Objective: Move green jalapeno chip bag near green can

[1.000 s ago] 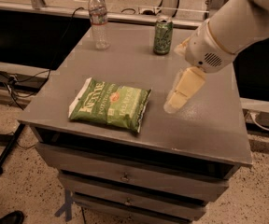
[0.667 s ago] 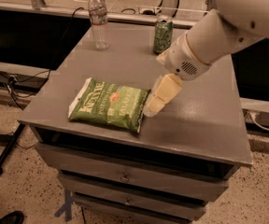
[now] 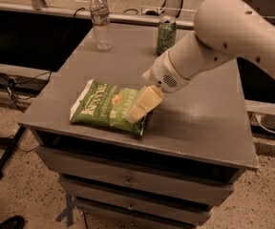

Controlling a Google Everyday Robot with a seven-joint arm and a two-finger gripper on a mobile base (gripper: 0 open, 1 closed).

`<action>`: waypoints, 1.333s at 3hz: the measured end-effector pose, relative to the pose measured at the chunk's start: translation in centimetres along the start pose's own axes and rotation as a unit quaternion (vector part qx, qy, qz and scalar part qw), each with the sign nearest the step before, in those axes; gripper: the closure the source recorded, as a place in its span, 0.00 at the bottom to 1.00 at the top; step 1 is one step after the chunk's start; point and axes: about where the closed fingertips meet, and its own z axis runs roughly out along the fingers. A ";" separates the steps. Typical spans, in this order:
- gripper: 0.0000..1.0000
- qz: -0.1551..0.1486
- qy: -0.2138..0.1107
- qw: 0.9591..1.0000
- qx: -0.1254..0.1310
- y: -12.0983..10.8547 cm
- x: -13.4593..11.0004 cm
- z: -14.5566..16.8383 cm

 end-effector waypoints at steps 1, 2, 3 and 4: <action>0.38 0.012 -0.005 1.000 -0.016 0.4 -0.6 0.6; 0.62 0.022 -0.002 0.999 -0.025 0.7 -1.1 0.0; 0.84 0.034 -0.003 0.999 0.002 -0.3 -0.6 -3.0; 1.00 0.055 -0.006 0.997 0.057 -2.3 1.1 -8.0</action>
Offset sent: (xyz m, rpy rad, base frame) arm -0.0065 0.0084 0.0160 0.0280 0.1013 -0.0116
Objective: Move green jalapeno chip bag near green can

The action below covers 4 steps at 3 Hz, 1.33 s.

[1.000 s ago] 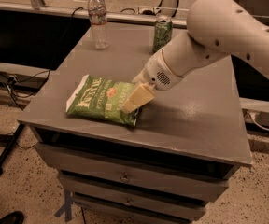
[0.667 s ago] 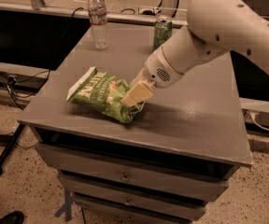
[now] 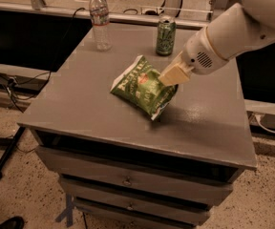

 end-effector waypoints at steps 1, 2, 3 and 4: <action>1.00 0.033 0.011 0.996 0.086 -3.6 3.1 -6.3; 1.00 0.033 0.011 0.996 0.086 -3.6 3.1 -6.3; 1.00 0.055 -0.004 0.992 0.111 -5.6 3.6 -6.3; 1.00 0.093 -0.035 0.982 0.161 -10.6 5.2 -7.7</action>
Offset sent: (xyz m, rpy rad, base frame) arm 0.0016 -0.0559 0.0226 -0.0421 -0.0548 -0.1263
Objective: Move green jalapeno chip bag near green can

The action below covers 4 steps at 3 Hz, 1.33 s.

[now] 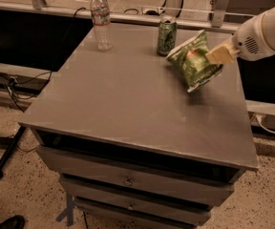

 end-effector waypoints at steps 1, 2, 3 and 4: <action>1.00 0.033 -0.032 0.998 0.042 -5.0 -0.5 0.4; 1.00 0.057 -0.061 0.994 0.069 -8.6 -1.3 1.2; 1.00 0.074 -0.083 0.990 0.081 -10.6 -2.2 2.9; 1.00 0.091 -0.101 0.987 0.081 -11.8 -2.8 4.9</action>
Offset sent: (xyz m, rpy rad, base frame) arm 0.1084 -0.0791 0.0188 0.1354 -0.1823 -0.2514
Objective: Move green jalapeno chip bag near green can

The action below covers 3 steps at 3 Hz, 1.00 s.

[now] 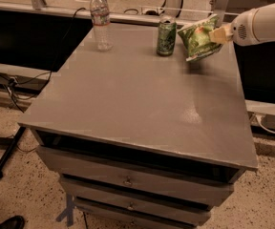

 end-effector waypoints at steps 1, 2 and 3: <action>0.84 0.015 -0.010 1.000 -0.015 0.9 -0.7 1.8; 0.53 0.032 -0.009 0.999 -0.031 1.9 -0.6 3.7; 0.29 0.039 -0.004 0.998 -0.039 2.4 -0.2 4.6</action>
Offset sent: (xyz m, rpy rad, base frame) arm 0.0286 0.0402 -0.0180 0.1154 0.0325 0.0241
